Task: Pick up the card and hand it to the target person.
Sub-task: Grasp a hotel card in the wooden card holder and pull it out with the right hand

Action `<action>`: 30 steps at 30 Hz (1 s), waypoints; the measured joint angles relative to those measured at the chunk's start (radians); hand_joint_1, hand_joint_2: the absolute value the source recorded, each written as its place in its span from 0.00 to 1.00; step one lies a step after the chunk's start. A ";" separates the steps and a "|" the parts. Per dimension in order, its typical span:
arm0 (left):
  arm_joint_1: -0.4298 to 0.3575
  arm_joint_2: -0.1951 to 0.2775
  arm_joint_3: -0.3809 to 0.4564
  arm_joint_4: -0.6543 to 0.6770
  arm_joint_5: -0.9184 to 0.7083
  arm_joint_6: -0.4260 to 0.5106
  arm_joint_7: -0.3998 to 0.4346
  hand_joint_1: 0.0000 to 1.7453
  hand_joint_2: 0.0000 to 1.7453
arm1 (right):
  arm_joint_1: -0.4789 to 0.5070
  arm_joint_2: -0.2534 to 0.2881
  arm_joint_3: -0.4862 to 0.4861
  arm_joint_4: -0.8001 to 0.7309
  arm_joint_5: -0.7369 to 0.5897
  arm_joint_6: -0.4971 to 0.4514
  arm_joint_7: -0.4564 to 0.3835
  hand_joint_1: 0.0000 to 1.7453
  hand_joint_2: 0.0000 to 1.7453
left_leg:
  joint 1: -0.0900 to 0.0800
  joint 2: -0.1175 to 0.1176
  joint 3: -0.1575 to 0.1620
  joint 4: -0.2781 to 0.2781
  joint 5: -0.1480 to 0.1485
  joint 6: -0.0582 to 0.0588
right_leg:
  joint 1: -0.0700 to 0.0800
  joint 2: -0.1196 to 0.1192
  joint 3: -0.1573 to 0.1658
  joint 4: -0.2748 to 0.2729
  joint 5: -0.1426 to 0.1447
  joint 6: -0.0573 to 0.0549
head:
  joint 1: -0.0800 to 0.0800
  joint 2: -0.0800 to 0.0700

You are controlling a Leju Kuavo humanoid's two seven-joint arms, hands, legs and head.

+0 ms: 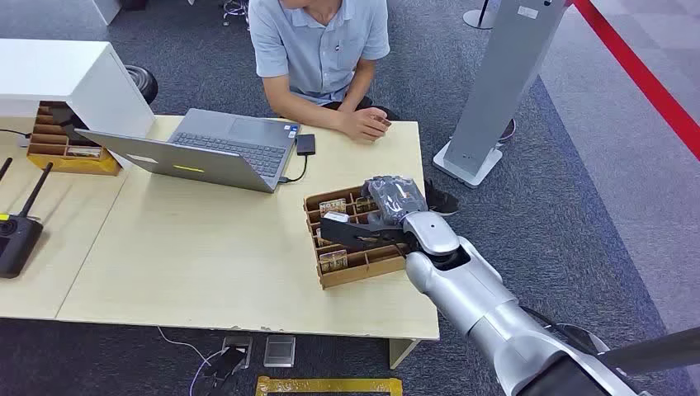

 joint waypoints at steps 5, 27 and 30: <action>0.000 0.000 -0.005 0.000 0.000 0.000 0.000 0.00 0.00 | 0.000 0.003 0.000 0.006 0.000 0.000 0.000 0.53 1.00 | 0.000 0.000 0.000 0.000 0.000 0.000 | 0.000 0.000 0.000 0.000 0.000 0.000 | 0.000 0.000; 0.000 0.000 -0.025 0.000 0.000 -0.016 0.000 0.00 0.00 | -0.004 0.009 0.000 0.022 -0.003 0.005 -0.005 0.77 1.00 | 0.000 0.000 0.000 0.000 0.000 0.000 | 0.000 0.000 0.000 0.000 0.000 0.000 | 0.000 0.000; 0.000 0.000 -0.026 0.000 0.000 -0.016 0.000 0.00 0.00 | -0.004 0.009 0.000 0.022 -0.003 0.005 -0.005 0.79 1.00 | 0.000 0.000 0.000 0.000 0.000 0.000 | 0.000 0.000 0.000 0.000 0.000 0.000 | 0.000 0.000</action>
